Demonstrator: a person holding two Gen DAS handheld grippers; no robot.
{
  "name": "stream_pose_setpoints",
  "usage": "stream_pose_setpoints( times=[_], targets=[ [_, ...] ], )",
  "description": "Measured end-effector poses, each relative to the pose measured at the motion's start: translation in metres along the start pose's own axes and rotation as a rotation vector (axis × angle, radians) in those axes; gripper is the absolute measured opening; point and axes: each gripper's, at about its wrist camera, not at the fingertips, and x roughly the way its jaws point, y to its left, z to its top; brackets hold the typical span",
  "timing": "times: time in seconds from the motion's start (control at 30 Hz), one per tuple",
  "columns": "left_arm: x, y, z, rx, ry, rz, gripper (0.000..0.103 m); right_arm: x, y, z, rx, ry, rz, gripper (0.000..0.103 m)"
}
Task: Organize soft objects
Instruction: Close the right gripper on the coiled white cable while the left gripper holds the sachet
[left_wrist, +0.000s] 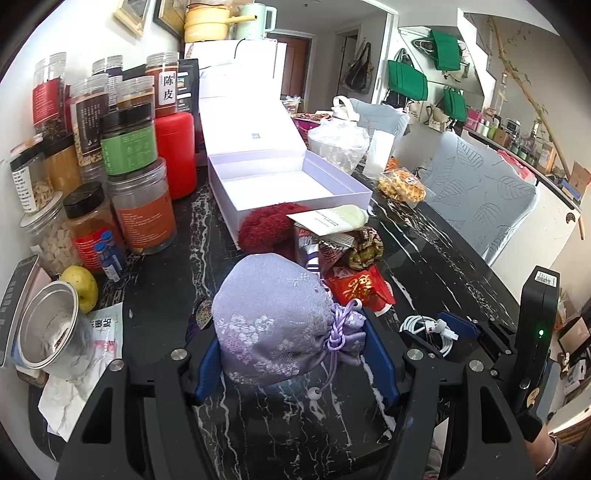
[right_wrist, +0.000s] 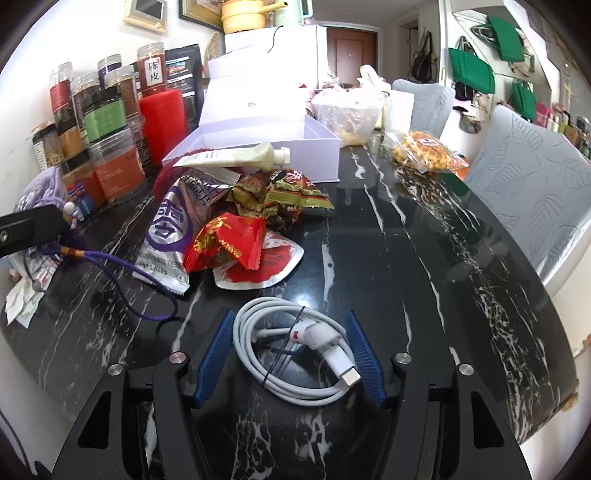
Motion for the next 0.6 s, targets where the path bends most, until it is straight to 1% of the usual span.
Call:
stream_pose_setpoints(
  times=[0.03,0.1,0.13,0.23,0.27,0.3,0.4,0.5,0.53,0.57,0.6],
  targets=[
    [0.000,-0.001,0.000,0.001,0.000,-0.004,0.066,0.000,-0.001,-0.002,0.005,-0.003,0.003,0.069],
    [0.001,-0.003,-0.001,0.003,0.004,-0.008,0.066,0.000,-0.003,-0.006,0.013,0.001,0.008,0.084],
    [0.002,-0.003,-0.002,0.003,0.006,-0.008,0.066,0.000,-0.004,-0.008,0.016,0.003,0.008,0.087],
    [0.003,-0.003,-0.004,0.000,0.013,-0.009,0.066,0.000,-0.009,-0.013,0.032,0.007,0.021,0.089],
    [0.004,-0.002,-0.005,-0.002,0.016,-0.009,0.066,0.000,-0.010,-0.014,0.030,0.001,0.016,0.092],
    [0.004,-0.002,-0.005,-0.004,0.018,-0.009,0.066,0.000,-0.010,-0.015,0.026,0.003,0.009,0.098],
    [0.006,-0.001,-0.007,-0.009,0.024,-0.010,0.066,0.002,-0.011,-0.015,0.007,0.009,0.005,0.099],
    [0.008,-0.001,-0.009,-0.012,0.029,-0.014,0.066,0.004,-0.008,-0.013,0.004,0.014,0.020,0.100],
    [0.009,-0.001,-0.009,-0.013,0.030,-0.014,0.066,0.006,-0.005,-0.013,-0.010,0.018,0.010,0.100],
    [0.010,-0.001,-0.009,-0.012,0.032,-0.010,0.067,0.009,0.001,-0.013,-0.053,0.022,-0.020,0.099],
    [0.010,-0.001,-0.009,-0.010,0.033,-0.005,0.067,0.009,0.003,-0.013,-0.059,0.018,-0.002,0.099]
  ],
)
